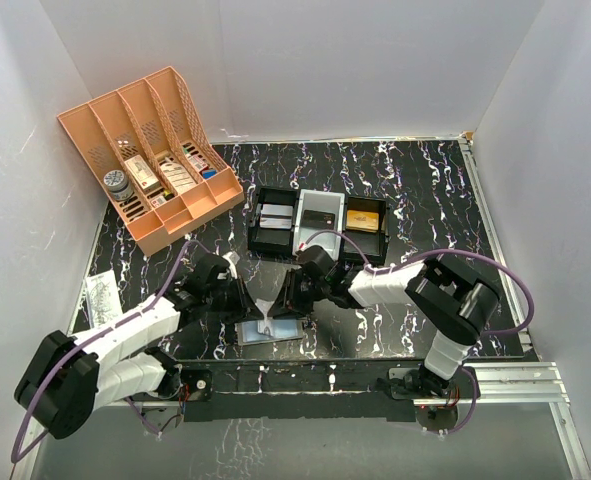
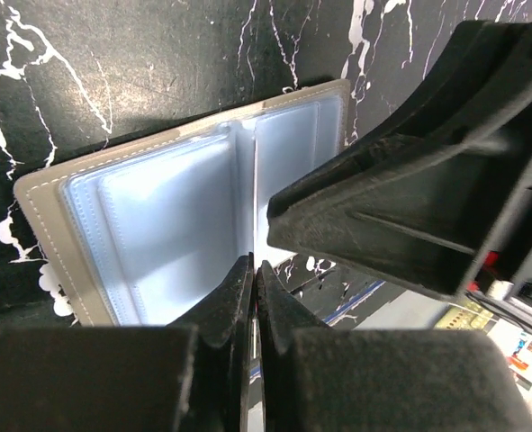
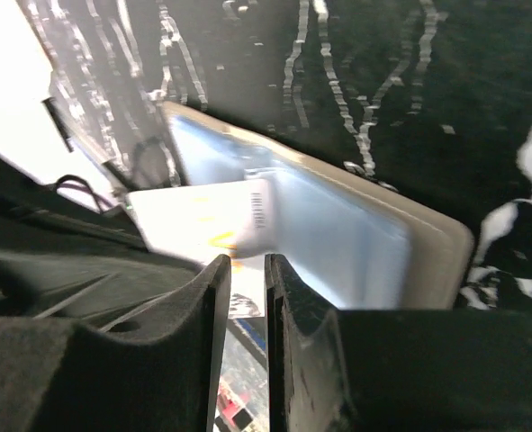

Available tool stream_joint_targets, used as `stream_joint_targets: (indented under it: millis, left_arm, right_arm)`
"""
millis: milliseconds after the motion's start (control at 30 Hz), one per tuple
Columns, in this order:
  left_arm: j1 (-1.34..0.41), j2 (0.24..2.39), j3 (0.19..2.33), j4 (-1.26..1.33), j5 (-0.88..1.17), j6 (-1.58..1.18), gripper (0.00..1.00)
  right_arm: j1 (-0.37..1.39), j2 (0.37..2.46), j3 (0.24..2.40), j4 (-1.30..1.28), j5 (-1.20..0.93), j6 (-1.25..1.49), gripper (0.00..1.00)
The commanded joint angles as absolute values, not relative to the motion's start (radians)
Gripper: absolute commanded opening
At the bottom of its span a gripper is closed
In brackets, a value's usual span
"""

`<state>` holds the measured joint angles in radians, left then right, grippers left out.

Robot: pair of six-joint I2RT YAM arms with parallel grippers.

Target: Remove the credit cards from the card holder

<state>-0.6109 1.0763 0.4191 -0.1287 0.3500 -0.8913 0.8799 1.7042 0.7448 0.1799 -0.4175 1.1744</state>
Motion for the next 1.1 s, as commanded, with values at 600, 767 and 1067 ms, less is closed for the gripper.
stream_joint_targets:
  millis: [600,767,1067]
  left_arm:
    - [-0.609,0.84,0.461,-0.213,0.228,-0.897,0.0]
    - [-0.595,0.807,0.449,-0.186,0.257,-0.928,0.0]
    - [-0.433,0.625,0.274,0.086,0.501,-1.139,0.0]
  right_arm:
    - [0.88,1.443,0.684,0.164,-0.205,1.228,0.52]
    - [0.88,1.319,0.68,0.096,-0.024,1.15,0.72]
    - [0.866,1.04,0.526,0.26,0.091,1.091,0.86]
